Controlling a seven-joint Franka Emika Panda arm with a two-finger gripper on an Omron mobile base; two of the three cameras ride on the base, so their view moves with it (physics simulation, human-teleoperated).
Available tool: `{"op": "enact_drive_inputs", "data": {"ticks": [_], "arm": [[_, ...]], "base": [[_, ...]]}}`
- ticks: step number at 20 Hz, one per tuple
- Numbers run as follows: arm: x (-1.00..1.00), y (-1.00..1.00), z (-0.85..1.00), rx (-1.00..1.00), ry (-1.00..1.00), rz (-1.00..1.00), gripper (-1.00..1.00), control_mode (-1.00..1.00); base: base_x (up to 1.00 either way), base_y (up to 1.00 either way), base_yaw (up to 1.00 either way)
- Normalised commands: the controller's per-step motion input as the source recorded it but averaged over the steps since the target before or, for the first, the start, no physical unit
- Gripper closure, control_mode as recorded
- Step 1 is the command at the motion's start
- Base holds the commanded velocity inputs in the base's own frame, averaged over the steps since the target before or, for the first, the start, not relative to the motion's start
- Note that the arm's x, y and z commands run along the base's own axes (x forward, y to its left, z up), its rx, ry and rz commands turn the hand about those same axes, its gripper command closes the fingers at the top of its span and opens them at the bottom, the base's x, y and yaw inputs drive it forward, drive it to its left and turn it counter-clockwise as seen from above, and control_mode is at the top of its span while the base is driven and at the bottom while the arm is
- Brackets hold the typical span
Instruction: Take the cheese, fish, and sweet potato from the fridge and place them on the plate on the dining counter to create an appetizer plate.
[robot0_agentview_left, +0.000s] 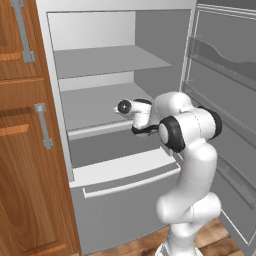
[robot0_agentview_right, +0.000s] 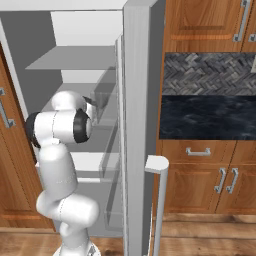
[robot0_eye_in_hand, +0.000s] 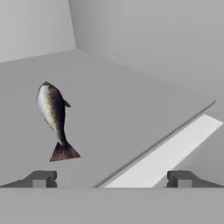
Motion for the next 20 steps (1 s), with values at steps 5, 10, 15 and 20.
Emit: {"op": "enact_drive_inputs", "data": {"ticks": [5, 10, 15, 20], "arm": [[0.4, 0.0, -0.16, 0.0, 0.0, -0.09, -1.0, -1.0], [0.47, 0.0, -0.13, 0.0, 0.0, -0.08, -1.0, -1.0], [0.5, 0.0, -0.11, 0.0, 0.0, -0.07, -1.0, -1.0], [0.33, 0.0, -0.1, 0.0, 0.0, -0.05, 1.0, -1.0]], "base": [[0.0, 0.0, 0.0], [0.0, 0.0, 0.0], [0.0, 0.0, 0.0], [0.0, 0.0, 0.0]]}}
